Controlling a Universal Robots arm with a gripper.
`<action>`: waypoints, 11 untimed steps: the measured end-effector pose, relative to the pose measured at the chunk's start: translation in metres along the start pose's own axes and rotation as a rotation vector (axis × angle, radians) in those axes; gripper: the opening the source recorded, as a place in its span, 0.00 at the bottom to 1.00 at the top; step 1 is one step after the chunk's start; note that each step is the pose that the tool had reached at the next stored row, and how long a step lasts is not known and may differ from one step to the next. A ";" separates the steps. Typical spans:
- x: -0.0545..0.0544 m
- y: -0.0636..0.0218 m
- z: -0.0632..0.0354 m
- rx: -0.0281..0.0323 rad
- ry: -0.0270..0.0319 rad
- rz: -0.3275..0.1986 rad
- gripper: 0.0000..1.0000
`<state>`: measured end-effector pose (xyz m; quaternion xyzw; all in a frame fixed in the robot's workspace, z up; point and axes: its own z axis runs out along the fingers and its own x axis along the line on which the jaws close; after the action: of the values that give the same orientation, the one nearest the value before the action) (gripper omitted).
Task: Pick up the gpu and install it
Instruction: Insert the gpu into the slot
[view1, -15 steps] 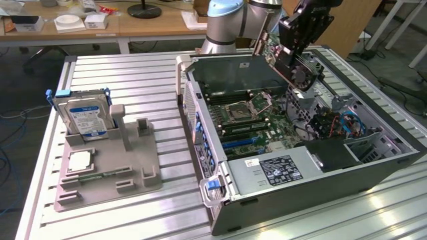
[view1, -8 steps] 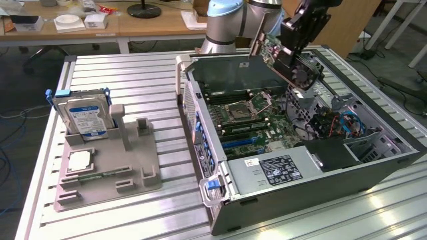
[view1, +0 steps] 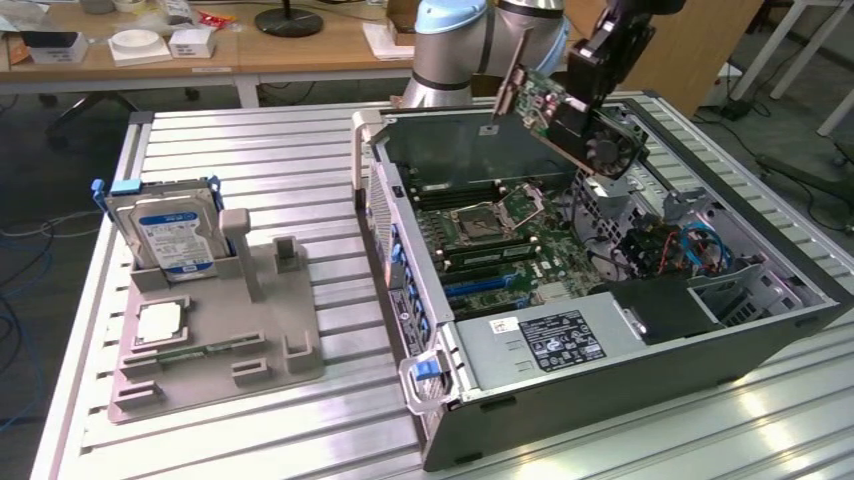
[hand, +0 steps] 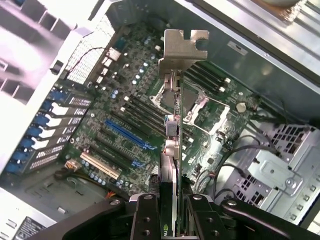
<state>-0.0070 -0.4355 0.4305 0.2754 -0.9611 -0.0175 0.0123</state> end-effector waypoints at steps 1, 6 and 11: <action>0.000 0.0000 0.0000 0.0002 0.0007 -0.018 0.26; 0.000 0.0000 0.0001 0.0014 0.0039 -0.098 0.26; 0.000 0.0000 0.0002 0.0026 0.0074 -0.186 0.26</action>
<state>-0.0070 -0.4355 0.4303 0.3633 -0.9314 -0.0162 0.0138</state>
